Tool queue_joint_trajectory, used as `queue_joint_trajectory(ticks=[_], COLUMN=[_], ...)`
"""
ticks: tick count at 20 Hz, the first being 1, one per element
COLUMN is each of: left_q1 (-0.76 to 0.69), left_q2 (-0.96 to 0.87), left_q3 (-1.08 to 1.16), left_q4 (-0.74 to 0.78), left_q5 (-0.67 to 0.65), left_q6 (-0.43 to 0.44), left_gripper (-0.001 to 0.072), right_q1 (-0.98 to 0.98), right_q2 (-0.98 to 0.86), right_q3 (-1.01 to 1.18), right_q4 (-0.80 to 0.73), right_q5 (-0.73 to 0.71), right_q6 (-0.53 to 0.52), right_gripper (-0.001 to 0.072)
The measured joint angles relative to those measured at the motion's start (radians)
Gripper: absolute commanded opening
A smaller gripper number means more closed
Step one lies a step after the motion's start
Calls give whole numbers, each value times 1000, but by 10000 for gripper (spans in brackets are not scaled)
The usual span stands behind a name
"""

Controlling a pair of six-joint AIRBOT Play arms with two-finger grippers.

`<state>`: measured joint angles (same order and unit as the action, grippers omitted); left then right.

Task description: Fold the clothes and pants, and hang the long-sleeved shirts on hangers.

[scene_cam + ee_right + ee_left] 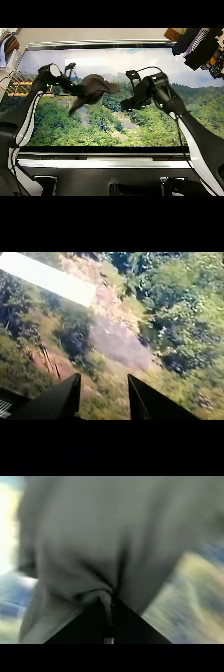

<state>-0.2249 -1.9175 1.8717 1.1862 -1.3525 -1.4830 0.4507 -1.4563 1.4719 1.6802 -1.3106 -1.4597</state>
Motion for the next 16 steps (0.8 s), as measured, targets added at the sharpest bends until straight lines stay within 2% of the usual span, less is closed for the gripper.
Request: queue_joint_trajectory(ticks=[3, 6, 7, 8, 9, 10, 13, 16], left_q1=[-154, -299, -327, -348, -359, -361, -324, -243], left_q2=[72, 107, 113, 119, 129, 145, 254, 478], left_q3=[-111, -246, -280, -307, -327, -339, -380, -559], left_q4=[-71, -63, -53, -42, -39, -35, 37, 108], left_q5=[-72, -51, -29, -14, -5, -4, -28, -48], left_q6=[-15, -79, -105, -127, -144, -156, -163, -151], left_gripper=[15, 18, 92, 346, 556, 602, 602, 602], right_q1=[0, 0, 0, 0, 0, 0, 0, 0], right_q2=[96, 216, 259, 298, 337, 367, 438, 490], right_q3=[-7, -36, -51, -65, -80, -91, -109, -116], right_q4=[-22, -32, -34, -34, -37, -38, -39, -44], right_q5=[-56, -82, -89, -92, -93, -93, -95, -97], right_q6=[-23, -26, -23, -13, -5, 3, 14, 3], right_gripper=[367, 367, 367, 367, 368, 370, 392, 393])
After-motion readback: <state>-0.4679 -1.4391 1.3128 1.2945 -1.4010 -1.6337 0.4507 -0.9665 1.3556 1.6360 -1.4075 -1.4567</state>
